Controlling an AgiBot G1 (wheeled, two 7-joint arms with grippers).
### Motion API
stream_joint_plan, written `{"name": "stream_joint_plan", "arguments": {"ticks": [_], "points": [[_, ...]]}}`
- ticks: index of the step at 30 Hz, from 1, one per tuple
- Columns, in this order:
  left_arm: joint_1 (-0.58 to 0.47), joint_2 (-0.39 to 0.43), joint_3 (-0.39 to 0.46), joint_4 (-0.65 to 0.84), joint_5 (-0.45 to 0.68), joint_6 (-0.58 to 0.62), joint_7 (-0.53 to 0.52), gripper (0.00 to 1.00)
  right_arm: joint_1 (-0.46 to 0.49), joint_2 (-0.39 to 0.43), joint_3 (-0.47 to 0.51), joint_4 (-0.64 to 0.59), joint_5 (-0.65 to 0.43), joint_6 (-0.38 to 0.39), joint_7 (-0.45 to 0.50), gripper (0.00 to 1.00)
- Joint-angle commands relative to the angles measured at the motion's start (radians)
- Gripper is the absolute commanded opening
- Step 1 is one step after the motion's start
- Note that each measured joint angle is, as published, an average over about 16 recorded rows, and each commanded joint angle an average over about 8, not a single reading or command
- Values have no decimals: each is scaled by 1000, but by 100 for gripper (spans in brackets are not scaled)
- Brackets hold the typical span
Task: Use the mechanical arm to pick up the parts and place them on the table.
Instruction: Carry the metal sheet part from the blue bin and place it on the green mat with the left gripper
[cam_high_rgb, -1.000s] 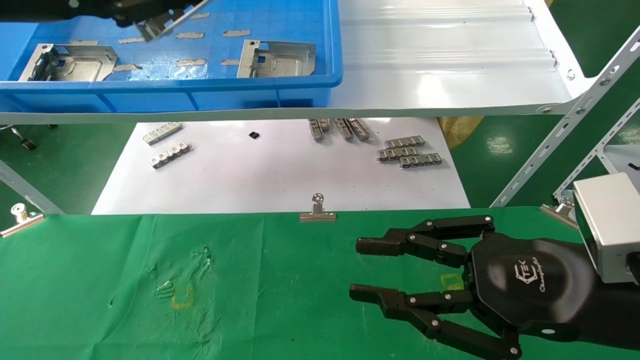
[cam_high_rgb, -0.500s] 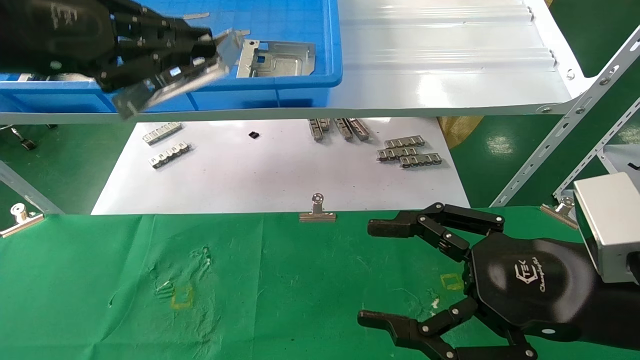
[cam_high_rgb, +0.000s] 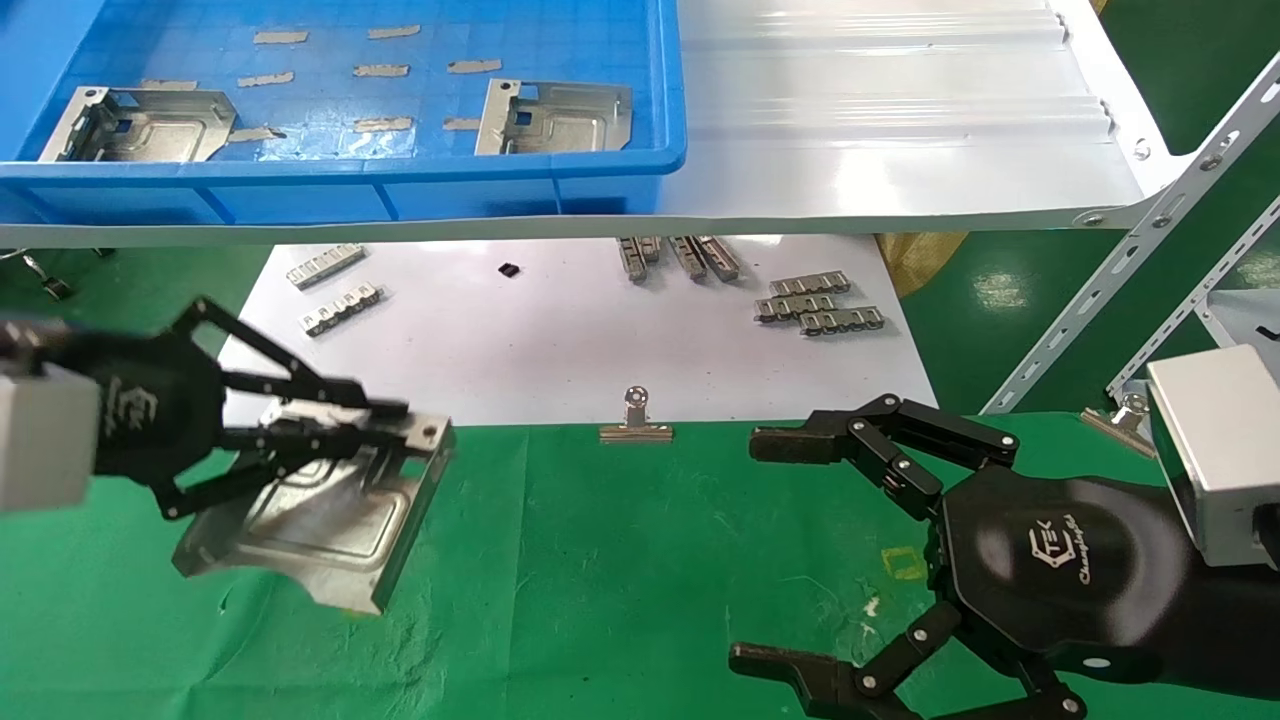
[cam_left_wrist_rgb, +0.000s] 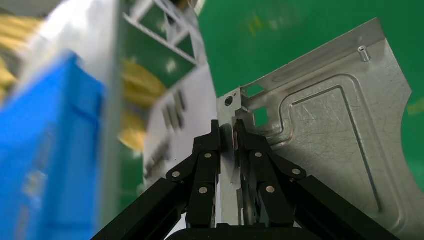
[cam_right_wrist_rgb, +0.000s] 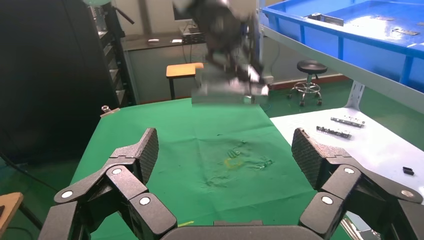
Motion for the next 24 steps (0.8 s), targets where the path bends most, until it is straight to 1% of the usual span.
{"name": "stream_joint_plan", "arguments": {"ticks": [1, 5, 11, 15, 20, 21, 22, 24], "points": [[34, -16, 13, 0, 24, -21, 85, 0, 0, 0, 0, 0, 0, 0, 0, 100], [138, -30, 4, 7, 17, -121, 184, 0, 0, 0, 0, 0, 0, 0, 0, 100], [314, -42, -21, 11, -54, -249, 303, 0, 0, 0, 0, 0, 0, 0, 0, 100], [406, -46, -34, 13, -105, -292, 348, 0, 0, 0, 0, 0, 0, 0, 0, 100], [491, -39, -47, 23, -149, -323, 415, 1, 0, 0, -1, 0, 0, 0, 0, 100], [505, -35, -49, 26, -154, -331, 432, 5, 0, 0, -1, 0, 0, 0, 0, 100], [518, -31, -52, 30, -159, -337, 449, 11, 0, 0, -1, 0, 0, 0, 0, 100], [540, -21, -57, 40, -168, -350, 484, 35, 0, 0, -1, 0, 0, 0, 0, 100]]}}
